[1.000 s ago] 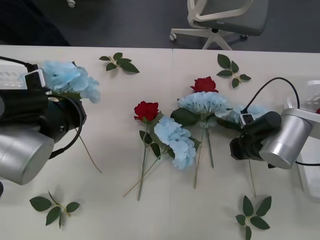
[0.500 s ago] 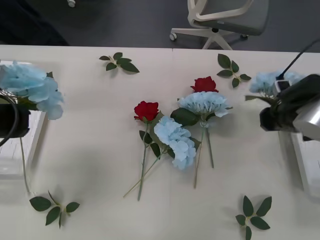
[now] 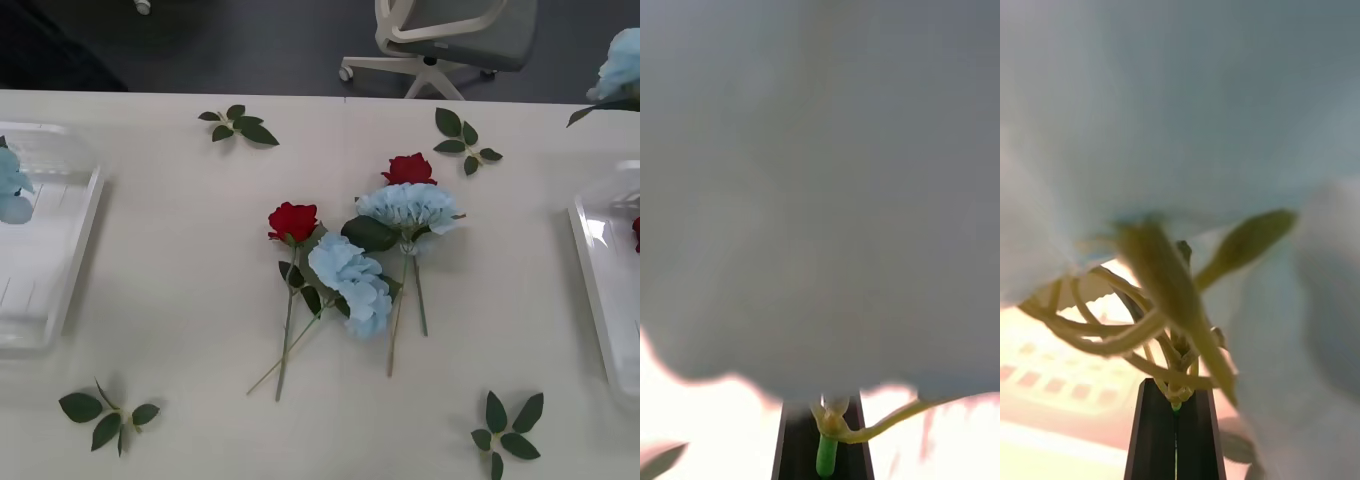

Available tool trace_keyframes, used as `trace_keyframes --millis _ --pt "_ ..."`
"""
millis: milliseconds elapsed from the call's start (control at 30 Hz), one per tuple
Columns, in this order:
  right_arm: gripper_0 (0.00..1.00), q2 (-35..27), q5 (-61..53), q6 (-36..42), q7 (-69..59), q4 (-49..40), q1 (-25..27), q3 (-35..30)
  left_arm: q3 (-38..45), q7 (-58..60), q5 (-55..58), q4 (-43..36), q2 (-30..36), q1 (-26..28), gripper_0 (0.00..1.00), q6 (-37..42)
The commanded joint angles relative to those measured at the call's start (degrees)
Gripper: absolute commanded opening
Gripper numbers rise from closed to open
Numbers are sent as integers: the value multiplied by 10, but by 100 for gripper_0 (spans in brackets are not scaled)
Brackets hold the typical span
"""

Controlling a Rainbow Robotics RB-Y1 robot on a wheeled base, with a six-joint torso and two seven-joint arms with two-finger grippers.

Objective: Put the red flowers into the right box and the blue flowers into the left box

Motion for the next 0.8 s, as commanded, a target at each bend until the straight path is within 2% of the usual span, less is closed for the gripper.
trace_keyframes --millis 33,167,200,233,267,367,533,600,733,800 --pt "0 0 -23 -165 115 -12 111 -35 5 -12 -14 69 33 -20 0 -38" --pt "0 -9 -60 -459 226 36 214 -14 5 -16 -17 134 43 -23 0 -90" --pt "0 -15 -71 -512 250 48 223 3 5 -17 -18 145 44 -23 0 -104" --pt "0 -15 -71 -512 250 48 223 3 5 -17 -18 145 44 -23 0 -104" --pt "0 -24 -99 -603 301 69 233 42 5 -21 -18 170 47 -24 0 -135" --pt "0 -33 -128 -707 345 87 231 101 5 -26 -19 193 47 -24 0 -176" --pt "0 -53 -127 -882 387 100 191 236 5 -31 -30 213 48 -23 0 -218" --pt "0 -58 -123 -912 388 100 172 269 5 -32 -34 214 48 -24 0 -219" --pt "0 -70 -111 -977 395 99 93 374 8 -32 -29 210 53 -24 0 -219" --pt "0 -75 -108 -984 395 99 63 406 10 -32 -29 209 57 -30 0 -220"
